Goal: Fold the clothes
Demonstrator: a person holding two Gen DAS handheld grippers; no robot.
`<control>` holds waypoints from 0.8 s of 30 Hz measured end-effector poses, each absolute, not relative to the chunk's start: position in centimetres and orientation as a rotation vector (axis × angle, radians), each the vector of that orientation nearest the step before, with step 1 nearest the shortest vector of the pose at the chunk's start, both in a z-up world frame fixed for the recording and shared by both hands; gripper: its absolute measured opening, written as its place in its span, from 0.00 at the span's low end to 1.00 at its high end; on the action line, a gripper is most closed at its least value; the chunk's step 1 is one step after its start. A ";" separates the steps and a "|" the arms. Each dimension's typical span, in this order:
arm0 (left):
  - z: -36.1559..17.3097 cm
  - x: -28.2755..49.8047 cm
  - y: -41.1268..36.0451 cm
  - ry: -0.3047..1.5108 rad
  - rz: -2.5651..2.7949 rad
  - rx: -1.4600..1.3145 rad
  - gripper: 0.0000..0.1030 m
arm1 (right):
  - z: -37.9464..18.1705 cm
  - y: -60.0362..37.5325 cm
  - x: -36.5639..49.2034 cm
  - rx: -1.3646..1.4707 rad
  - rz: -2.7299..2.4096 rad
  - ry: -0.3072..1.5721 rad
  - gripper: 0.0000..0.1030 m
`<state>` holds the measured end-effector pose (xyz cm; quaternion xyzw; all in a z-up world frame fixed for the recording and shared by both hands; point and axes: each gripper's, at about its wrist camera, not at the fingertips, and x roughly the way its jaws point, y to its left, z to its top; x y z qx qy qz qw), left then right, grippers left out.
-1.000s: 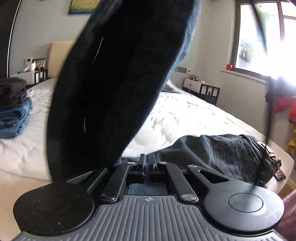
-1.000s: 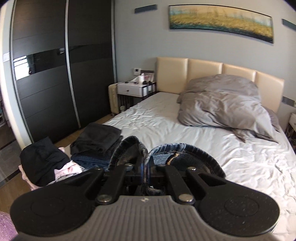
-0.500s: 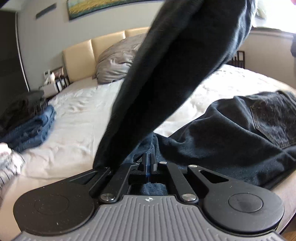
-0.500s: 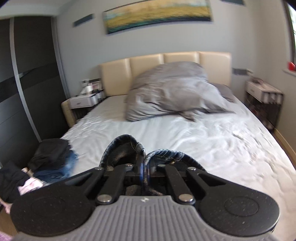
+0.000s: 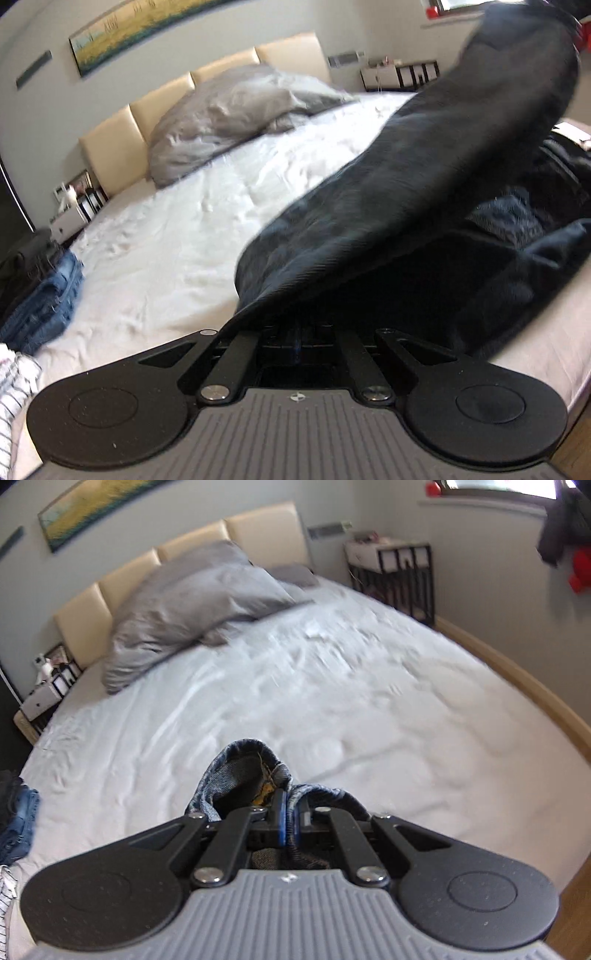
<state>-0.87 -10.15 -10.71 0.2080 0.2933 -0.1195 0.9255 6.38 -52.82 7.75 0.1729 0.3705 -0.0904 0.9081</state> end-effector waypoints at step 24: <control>-8.7 -4.6 -6.2 0.839 -0.371 0.313 0.17 | 2.6 -53.4 0.8 0.295 -0.248 0.673 0.41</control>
